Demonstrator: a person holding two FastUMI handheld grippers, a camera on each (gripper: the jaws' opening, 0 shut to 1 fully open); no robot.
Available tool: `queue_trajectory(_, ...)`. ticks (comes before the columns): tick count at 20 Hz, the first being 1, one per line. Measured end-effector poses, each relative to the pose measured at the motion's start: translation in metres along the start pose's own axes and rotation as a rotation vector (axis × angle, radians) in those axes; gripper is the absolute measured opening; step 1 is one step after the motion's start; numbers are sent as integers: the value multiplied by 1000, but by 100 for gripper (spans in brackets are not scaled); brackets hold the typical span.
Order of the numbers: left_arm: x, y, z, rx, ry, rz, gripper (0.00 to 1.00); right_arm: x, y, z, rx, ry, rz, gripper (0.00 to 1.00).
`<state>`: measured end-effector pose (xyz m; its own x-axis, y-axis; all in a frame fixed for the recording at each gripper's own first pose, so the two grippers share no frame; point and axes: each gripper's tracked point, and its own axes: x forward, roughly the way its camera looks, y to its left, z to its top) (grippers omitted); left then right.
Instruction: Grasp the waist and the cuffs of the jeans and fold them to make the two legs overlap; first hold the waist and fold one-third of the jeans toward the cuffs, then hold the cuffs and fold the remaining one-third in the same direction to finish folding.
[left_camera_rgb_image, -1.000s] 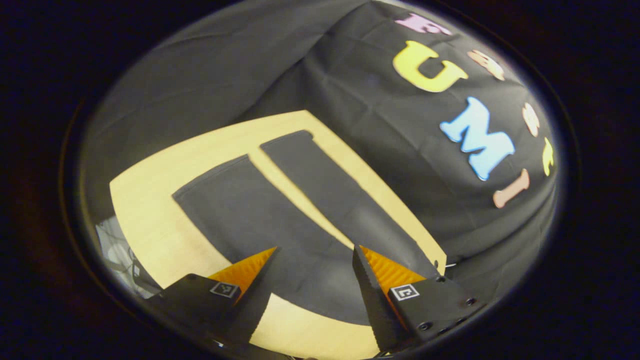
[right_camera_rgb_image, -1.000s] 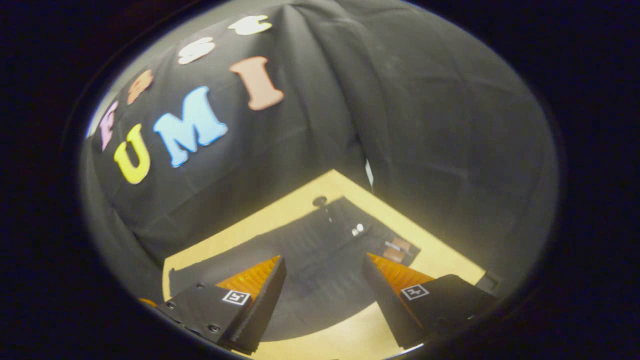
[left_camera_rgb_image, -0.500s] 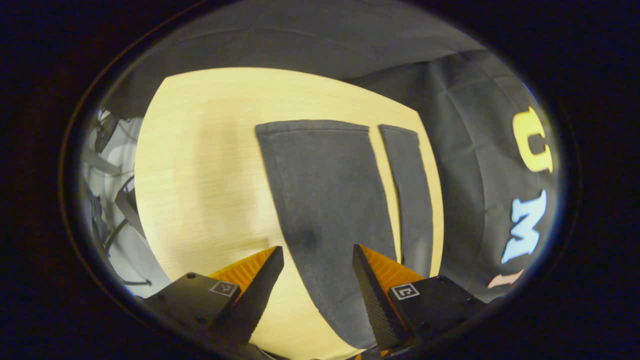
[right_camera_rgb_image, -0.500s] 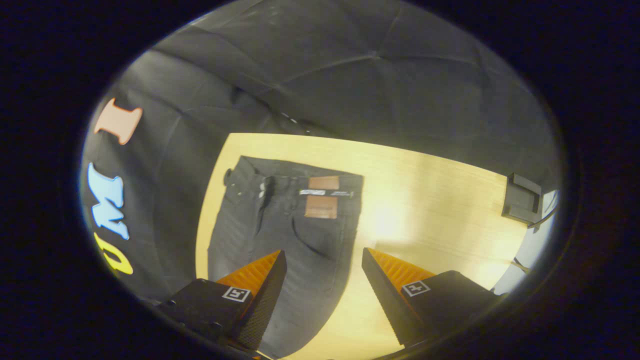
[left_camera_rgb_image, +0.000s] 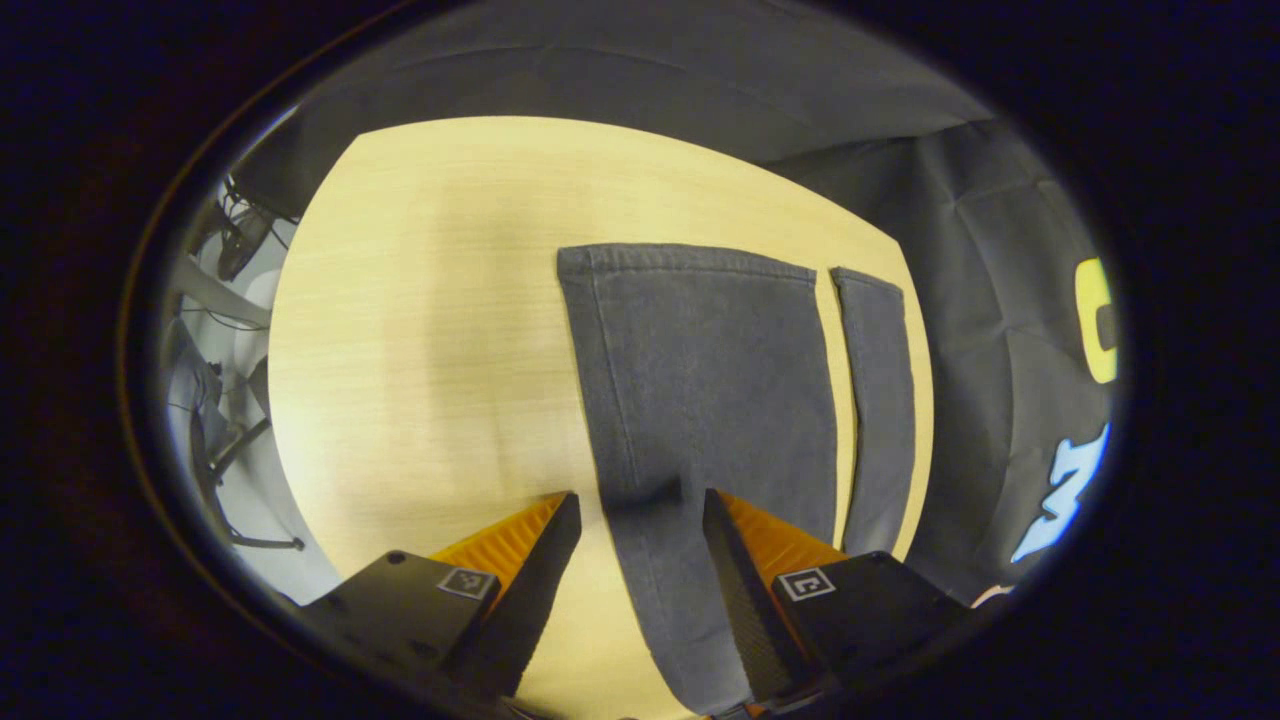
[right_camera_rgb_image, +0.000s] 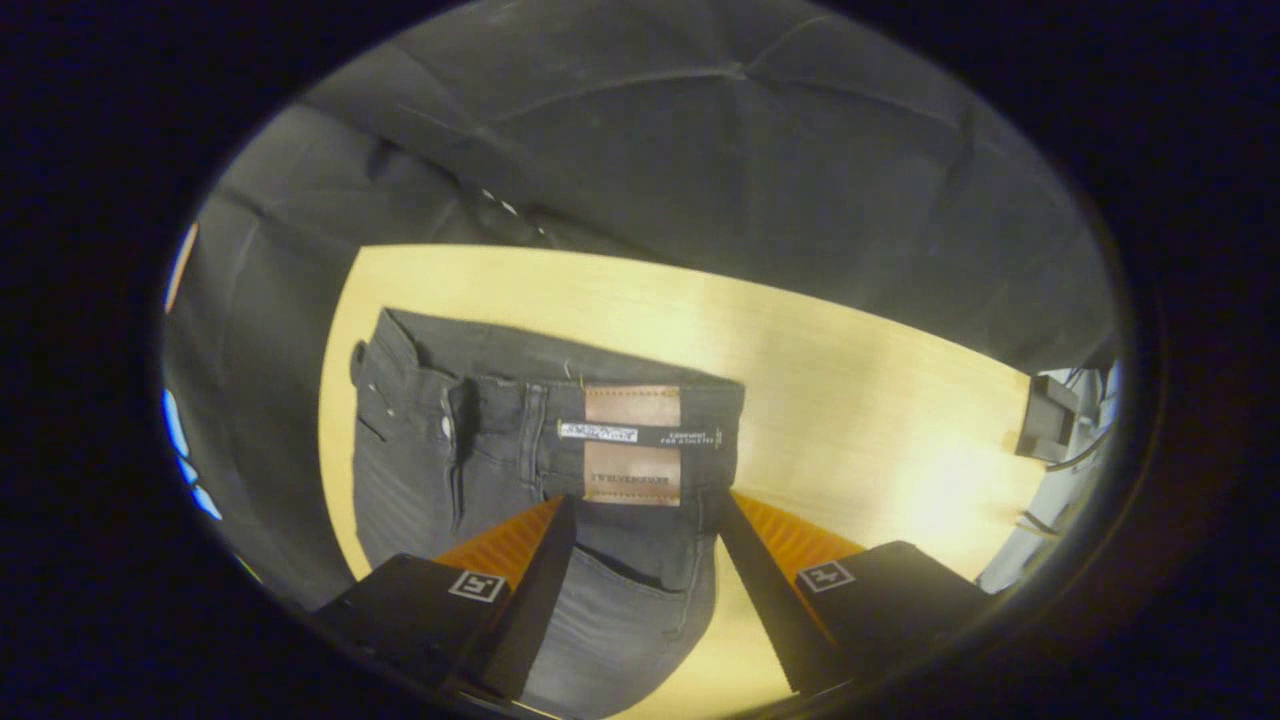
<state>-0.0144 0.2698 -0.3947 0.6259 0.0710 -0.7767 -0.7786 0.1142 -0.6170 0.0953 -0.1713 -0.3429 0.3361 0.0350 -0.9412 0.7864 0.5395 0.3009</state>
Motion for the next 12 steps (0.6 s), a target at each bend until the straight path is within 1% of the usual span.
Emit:
queue_trajectory(2,-1,3,7,-20,-31,3,90,-2,-1,-1,-48,11,-63,90)
queue_trajectory(4,-2,9,21,-19,-76,28,87,2,-3,-2,-73,19,-120,88)
queue_trajectory(6,0,9,39,24,-125,51,87,3,-3,-3,-90,19,-151,86)
queue_trajectory(7,2,2,44,56,-142,45,86,2,-2,-2,-101,15,-156,85)
queue_trajectory(8,7,-6,50,95,-165,39,88,3,-3,-3,-106,15,-156,85)
queue_trajectory(9,12,-12,54,130,-180,56,90,3,-2,-2,-112,15,-153,84)
queue_trajectory(10,14,-11,57,164,-193,101,84,3,-3,-3,-118,17,-151,84)
queue_trajectory(11,15,-10,59,186,-196,155,88,3,-3,-3,-121,15,-150,83)
queue_trajectory(12,20,-8,58,207,-188,215,85,3,-3,-3,-121,11,-151,83)
